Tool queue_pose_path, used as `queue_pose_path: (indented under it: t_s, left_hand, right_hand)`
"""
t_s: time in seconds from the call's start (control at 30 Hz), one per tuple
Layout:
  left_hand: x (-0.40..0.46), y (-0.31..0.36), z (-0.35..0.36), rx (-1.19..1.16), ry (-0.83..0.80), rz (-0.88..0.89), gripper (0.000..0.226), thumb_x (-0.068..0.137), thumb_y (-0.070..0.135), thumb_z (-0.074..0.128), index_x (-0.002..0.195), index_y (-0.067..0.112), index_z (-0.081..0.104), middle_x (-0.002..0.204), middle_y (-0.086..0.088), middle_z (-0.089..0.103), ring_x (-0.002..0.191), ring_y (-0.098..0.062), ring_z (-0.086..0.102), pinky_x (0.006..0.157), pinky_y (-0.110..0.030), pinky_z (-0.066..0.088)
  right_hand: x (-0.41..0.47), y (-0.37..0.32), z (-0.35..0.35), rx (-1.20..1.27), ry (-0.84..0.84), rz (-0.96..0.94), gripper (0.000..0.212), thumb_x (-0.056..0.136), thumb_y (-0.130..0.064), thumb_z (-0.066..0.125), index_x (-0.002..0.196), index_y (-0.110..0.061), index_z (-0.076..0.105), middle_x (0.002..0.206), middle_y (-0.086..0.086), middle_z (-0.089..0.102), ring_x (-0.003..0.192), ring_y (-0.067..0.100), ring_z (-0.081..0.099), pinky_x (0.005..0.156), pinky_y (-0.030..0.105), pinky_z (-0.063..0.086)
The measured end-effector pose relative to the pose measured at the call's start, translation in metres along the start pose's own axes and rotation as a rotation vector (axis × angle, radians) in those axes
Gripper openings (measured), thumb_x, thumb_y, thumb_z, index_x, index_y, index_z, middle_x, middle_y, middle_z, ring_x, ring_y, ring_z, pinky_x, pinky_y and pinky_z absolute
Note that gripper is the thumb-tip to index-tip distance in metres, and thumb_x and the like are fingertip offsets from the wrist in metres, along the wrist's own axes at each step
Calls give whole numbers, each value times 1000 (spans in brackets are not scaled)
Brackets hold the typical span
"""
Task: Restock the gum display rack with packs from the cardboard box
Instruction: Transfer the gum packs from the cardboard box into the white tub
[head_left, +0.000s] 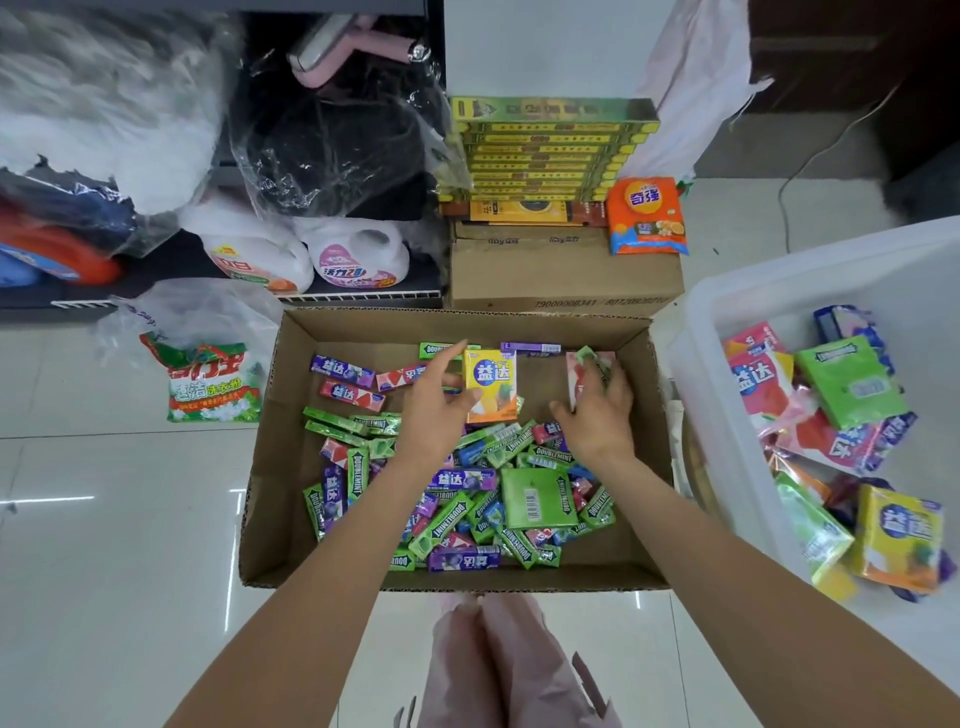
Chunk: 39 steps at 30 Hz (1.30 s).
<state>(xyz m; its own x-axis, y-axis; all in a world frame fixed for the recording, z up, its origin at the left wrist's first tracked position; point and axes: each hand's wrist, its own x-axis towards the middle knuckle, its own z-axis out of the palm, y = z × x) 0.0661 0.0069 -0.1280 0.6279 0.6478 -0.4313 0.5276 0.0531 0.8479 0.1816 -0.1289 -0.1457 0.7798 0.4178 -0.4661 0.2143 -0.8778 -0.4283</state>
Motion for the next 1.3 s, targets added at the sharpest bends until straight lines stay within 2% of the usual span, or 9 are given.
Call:
queue_pose_path:
  t_s: [0.1, 0.23, 0.37, 0.5, 0.63, 0.8, 0.9, 1.13, 1.3]
  left_hand:
    - [1, 0, 5, 25, -16, -8, 55, 87, 3, 62, 135, 23, 45, 81, 10, 56, 84, -14, 58, 80, -31, 48]
    - [0, -1, 8, 26, 6, -28, 55, 86, 2, 62, 135, 21, 46, 81, 11, 57, 87, -15, 57, 81, -32, 49]
    - [-2, -3, 7, 8, 16, -36, 55, 86, 0, 61, 135, 21, 46, 86, 6, 60, 90, -16, 60, 83, -38, 52]
    - [-2, -5, 5, -12, 30, -49, 55, 86, -1, 60, 135, 20, 46, 86, 6, 61, 81, -9, 61, 82, -40, 54]
    - [-3, -10, 5, -46, 41, -75, 56, 87, -2, 60, 136, 21, 45, 88, 1, 63, 87, -23, 66, 82, -43, 54]
    - [-4, -9, 11, 48, 72, -92, 55, 88, 3, 61, 138, 17, 43, 80, 10, 58, 80, -18, 58, 78, -32, 49]
    - [-2, -7, 14, 80, 72, -119, 56, 87, 3, 61, 138, 13, 41, 94, -5, 67, 85, -20, 61, 76, -27, 46]
    - [-5, -5, 10, -13, 121, -167, 53, 86, 3, 63, 134, 15, 45, 86, 0, 62, 86, -23, 63, 81, -44, 54]
    - [-27, 6, 0, -120, 160, -150, 54, 87, 2, 61, 135, 19, 44, 86, 4, 59, 85, -19, 62, 70, -34, 57]
  right_hand:
    - [7, 4, 3, -119, 9, 7, 73, 93, -26, 54, 149, -6, 11, 155, 15, 10, 140, 33, 13, 113, 37, 17]
    - [10, 3, 3, -186, 18, -115, 58, 94, -21, 52, 145, -11, 28, 150, 8, 26, 132, 29, 27, 109, 34, 26]
    - [5, 6, 5, -71, -48, -174, 50, 95, -19, 53, 142, -23, 38, 151, 3, 24, 136, 28, 22, 111, 35, 25]
    - [8, 3, 3, 21, 34, -89, 41, 95, -18, 52, 136, -25, 49, 146, 7, 33, 129, 28, 34, 107, 35, 30]
    - [8, -3, 3, 165, 16, -2, 51, 92, -16, 58, 140, -18, 41, 126, 14, 46, 116, 30, 47, 98, 35, 38]
    - [13, -8, 8, 170, -45, 149, 44, 82, -32, 70, 111, -2, 56, 111, 18, 59, 110, 35, 48, 93, 44, 42]
    - [18, -10, 8, 139, -108, 153, 42, 79, -37, 72, 98, -2, 62, 102, 18, 65, 102, 36, 56, 86, 46, 47]
    - [8, -22, -5, 304, -134, 54, 31, 84, -22, 69, 106, -6, 55, 103, 10, 63, 90, 25, 59, 75, 35, 45]
    - [-19, -30, -23, 373, -55, 14, 29, 88, -20, 64, 111, -7, 51, 100, 9, 64, 80, 18, 57, 71, 32, 46]
